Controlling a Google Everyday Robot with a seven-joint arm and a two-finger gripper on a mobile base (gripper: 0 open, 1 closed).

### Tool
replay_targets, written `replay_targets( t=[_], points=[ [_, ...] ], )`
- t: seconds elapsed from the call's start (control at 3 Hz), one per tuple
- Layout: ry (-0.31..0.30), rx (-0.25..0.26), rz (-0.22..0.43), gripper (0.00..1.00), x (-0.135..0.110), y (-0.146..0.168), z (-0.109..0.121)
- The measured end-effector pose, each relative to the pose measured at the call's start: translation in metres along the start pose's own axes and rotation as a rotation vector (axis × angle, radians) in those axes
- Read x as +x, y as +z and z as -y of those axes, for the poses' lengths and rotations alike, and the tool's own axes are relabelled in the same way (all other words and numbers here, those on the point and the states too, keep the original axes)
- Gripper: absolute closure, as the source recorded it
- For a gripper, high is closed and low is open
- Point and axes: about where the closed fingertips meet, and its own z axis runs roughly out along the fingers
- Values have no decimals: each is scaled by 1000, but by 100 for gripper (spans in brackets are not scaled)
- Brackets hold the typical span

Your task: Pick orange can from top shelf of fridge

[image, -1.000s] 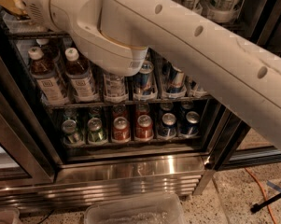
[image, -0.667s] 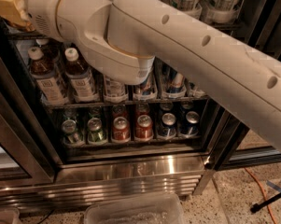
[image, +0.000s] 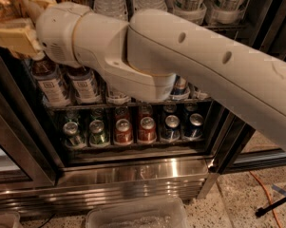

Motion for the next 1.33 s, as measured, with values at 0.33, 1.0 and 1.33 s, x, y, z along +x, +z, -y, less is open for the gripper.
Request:
replay_targets(
  t=[0.33, 1.0, 1.33],
  points=[
    [55, -68, -42, 100, 17, -24, -10],
    [156, -181, -107, 100, 31, -76, -17],
    [209, -151, -117, 100, 28, -139, -32]
  ],
)
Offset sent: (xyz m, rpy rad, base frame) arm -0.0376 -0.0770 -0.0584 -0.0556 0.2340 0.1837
